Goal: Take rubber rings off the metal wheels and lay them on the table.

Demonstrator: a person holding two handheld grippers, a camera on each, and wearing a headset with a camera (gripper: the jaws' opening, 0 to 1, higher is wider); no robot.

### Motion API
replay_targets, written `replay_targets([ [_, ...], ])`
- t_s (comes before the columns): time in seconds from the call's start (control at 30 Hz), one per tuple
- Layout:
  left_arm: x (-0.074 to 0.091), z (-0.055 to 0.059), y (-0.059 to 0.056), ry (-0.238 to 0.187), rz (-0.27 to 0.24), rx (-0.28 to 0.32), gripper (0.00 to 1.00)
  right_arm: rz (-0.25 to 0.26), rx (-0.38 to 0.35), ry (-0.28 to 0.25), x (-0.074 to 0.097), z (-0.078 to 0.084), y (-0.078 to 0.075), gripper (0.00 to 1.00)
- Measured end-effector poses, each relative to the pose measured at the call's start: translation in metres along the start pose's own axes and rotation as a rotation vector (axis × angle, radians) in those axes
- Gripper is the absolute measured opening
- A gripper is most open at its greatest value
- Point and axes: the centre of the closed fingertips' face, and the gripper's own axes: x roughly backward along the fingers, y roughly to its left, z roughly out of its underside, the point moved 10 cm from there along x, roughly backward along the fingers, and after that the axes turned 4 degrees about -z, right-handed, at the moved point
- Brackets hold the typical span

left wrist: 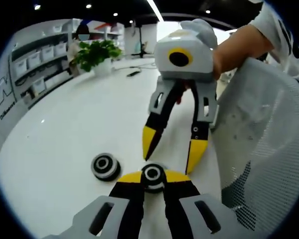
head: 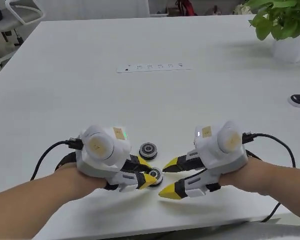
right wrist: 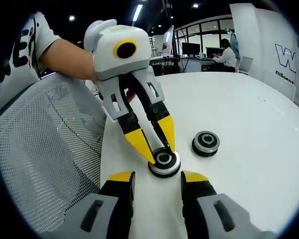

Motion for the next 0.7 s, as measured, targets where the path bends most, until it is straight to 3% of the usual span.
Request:
replay_targets([
  [0.27, 0.0, 0.003, -0.001, -0.02, -0.018, -0.007, 0.13, 0.042, -0.028, -0.042, -0.002, -0.002, -0.003, 0.33],
  [0.7, 0.001, 0.004, -0.002, -0.029, -0.032, 0.002, 0.13, 0.058, -0.041, -0.046, -0.011, -0.001, -0.003, 0.27],
])
